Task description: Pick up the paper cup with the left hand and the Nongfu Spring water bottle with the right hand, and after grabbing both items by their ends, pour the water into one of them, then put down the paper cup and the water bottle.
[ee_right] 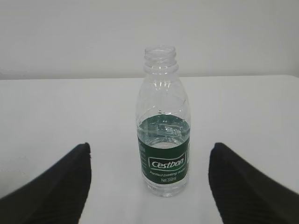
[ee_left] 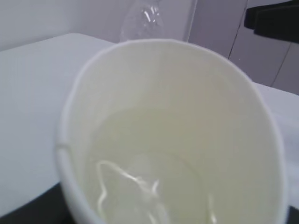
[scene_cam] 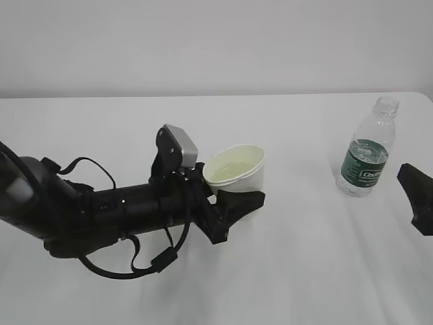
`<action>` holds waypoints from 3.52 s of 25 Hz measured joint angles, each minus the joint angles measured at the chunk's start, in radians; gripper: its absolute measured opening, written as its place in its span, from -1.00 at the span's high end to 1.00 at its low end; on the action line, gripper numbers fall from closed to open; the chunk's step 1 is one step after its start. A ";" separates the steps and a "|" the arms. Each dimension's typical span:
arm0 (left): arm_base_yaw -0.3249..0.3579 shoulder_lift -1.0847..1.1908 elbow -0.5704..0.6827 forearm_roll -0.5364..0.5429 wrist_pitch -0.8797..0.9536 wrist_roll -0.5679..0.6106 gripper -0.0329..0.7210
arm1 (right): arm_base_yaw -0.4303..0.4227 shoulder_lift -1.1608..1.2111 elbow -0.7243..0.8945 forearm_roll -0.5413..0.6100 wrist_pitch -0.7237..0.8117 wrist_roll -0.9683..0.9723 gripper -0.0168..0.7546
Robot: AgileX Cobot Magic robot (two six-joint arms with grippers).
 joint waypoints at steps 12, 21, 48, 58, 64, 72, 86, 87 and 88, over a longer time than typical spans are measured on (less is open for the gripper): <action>0.068 -0.082 0.143 -0.241 0.000 0.129 -0.21 | 0.000 0.000 0.000 0.000 0.000 -0.030 -0.58; 0.068 -0.093 0.176 -0.480 0.000 0.228 -0.21 | 0.000 0.000 0.000 0.000 0.000 -0.032 -0.58; 0.068 -0.126 0.251 -1.018 -0.002 0.372 -0.19 | 0.000 0.000 0.000 0.000 0.000 -0.032 -0.58; 0.068 -0.126 0.221 -1.024 -0.002 0.372 -0.19 | 0.000 0.000 0.000 0.000 0.000 -0.032 -0.58; 0.068 -0.074 0.192 -1.024 -0.008 0.374 -0.18 | 0.000 0.000 0.000 0.000 0.000 -0.032 -0.58; 0.068 -0.031 0.166 -1.024 -0.008 0.374 -0.10 | 0.000 0.000 0.000 0.000 0.000 -0.032 -0.58; 0.068 0.036 0.121 -1.022 -0.008 0.374 -0.02 | 0.000 0.000 0.000 0.000 0.000 -0.032 -0.58; 0.068 0.042 0.120 -1.022 -0.008 0.374 -0.02 | 0.000 0.000 0.000 0.000 0.000 -0.032 -0.58; 0.068 0.046 0.120 -1.022 -0.008 0.374 -0.02 | 0.000 0.000 0.000 0.000 0.000 -0.032 -0.58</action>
